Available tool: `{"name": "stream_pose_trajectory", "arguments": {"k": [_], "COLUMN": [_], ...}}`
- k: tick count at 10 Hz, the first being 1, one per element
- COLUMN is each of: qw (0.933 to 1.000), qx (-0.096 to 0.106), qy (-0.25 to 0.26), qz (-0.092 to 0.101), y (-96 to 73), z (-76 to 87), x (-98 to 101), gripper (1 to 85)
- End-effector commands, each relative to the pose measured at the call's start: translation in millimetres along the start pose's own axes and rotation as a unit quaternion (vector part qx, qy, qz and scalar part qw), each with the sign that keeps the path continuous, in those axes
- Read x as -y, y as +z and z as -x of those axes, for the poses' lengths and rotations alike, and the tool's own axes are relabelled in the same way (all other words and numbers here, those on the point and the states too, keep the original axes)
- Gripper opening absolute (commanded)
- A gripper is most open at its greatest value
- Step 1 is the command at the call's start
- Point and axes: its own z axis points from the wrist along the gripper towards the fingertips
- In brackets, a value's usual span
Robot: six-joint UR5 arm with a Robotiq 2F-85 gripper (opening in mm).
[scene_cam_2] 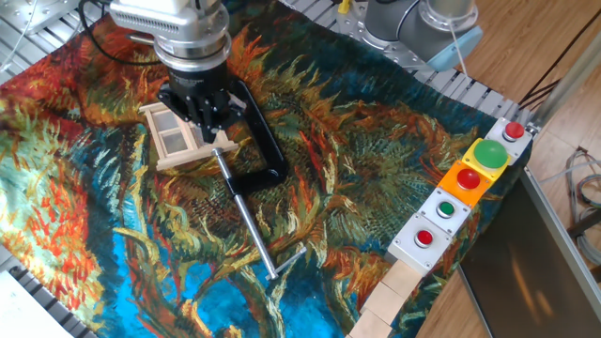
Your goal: Open a sliding window
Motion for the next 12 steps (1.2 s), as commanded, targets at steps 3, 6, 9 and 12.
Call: {"name": "stream_pose_trajectory", "arguments": {"k": [3, 6, 9, 12], "qw": [0.9970, 0.9899, 0.9951, 0.9938], "qx": [-0.043, -0.061, -0.030, -0.034], "qy": [-0.064, -0.127, -0.093, -0.105], "qz": [-0.009, -0.015, 0.018, 0.012], "y": [8.0, 14.2, 15.8, 31.6], "z": [-28.7, -59.6, -49.0, -50.7], "x": [23.6, 66.2, 49.3, 61.7], "gripper": [23.3, 33.3, 36.0, 36.0]}}
